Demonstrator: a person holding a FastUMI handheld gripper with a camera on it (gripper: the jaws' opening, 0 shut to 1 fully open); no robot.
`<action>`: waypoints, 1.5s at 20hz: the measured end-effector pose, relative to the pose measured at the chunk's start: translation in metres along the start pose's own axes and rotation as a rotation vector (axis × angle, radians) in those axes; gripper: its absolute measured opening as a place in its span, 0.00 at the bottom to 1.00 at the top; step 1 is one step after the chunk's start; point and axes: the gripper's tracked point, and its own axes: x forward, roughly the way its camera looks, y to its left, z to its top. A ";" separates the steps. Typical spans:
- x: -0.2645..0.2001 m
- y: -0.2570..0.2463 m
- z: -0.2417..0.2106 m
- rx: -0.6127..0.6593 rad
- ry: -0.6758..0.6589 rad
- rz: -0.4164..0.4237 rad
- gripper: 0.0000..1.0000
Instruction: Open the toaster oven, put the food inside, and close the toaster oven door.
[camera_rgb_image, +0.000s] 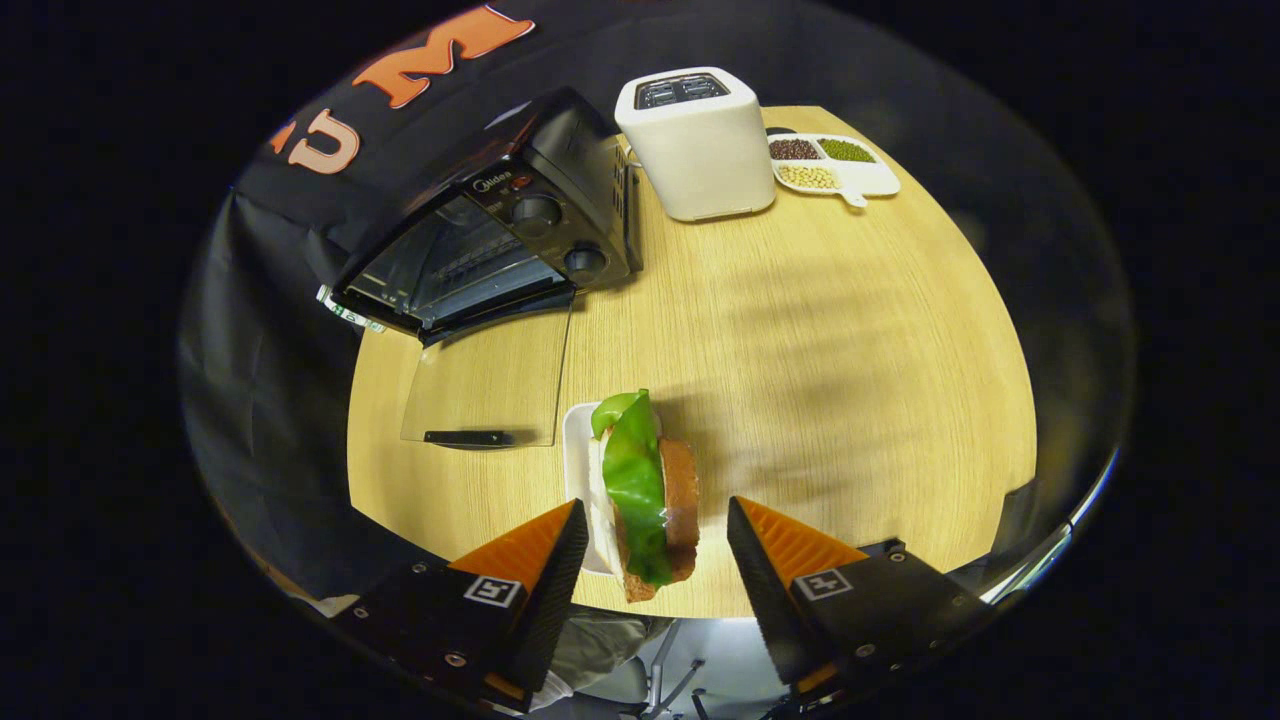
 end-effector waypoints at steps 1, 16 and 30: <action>0.001 0.003 -0.003 0.001 0.012 0.016 0.80; -0.060 0.048 0.036 0.052 -0.145 -0.028 0.25; -0.059 0.166 0.079 0.367 -0.478 0.416 0.25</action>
